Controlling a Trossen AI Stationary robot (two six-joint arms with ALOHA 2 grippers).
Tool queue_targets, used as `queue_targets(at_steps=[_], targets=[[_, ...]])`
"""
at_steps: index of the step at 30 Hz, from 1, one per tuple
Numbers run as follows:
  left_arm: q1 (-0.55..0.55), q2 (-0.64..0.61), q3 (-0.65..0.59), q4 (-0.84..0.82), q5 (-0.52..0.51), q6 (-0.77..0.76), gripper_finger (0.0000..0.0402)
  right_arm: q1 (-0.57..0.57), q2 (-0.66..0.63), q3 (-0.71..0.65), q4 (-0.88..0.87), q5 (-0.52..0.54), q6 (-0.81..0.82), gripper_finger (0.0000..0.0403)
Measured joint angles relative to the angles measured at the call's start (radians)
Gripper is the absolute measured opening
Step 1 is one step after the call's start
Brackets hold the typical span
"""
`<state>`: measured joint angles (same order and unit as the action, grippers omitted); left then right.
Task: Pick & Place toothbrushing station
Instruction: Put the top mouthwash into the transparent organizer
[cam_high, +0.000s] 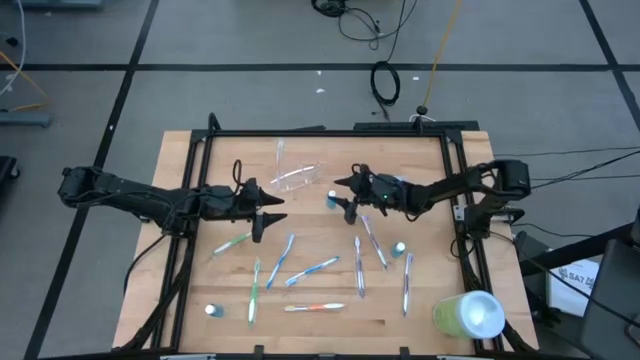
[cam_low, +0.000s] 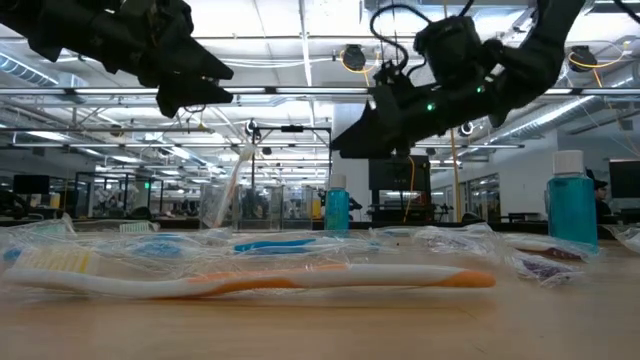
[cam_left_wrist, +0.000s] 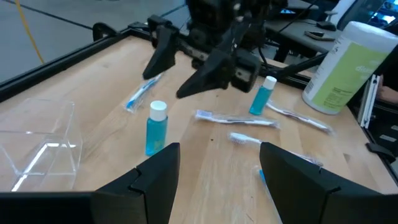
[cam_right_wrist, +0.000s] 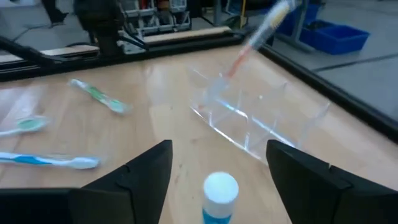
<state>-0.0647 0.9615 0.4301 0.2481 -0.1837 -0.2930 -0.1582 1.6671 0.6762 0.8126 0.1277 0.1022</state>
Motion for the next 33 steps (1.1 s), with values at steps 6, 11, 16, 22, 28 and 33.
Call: queue_targets(at_steps=[6, 11, 16, 22, 28, 33], targets=[[0.0, 0.0, 0.0, -0.004, 0.0, 0.002, 0.023, -0.024, 0.077, 0.002, 0.053, -0.006, 0.046, 0.0255], [0.0, 0.0, 0.0, -0.012, 0.0, 0.002, 0.023, -0.025, 0.103, 0.02, 0.061, -0.059, 0.065, 0.0254], [0.0, 0.0, 0.0, -0.012, 0.0, 0.003, 0.023, -0.026, 0.131, 0.038, 0.06, -0.054, 0.041, 0.0254], [0.0, 0.0, 0.0, -0.012, 0.0, 0.003, 0.023, -0.026, 0.136, 0.041, 0.051, -0.055, 0.042, 0.0251], [0.0, 0.0, 0.0, -0.012, -0.001, 0.003, 0.023, -0.026, 0.136, 0.041, 0.042, -0.055, 0.056, 0.0207], [0.0, 0.0, 0.0, -0.012, -0.001, 0.002, 0.023, -0.026, 0.136, 0.041, 0.019, -0.055, 0.068, 0.0147]])
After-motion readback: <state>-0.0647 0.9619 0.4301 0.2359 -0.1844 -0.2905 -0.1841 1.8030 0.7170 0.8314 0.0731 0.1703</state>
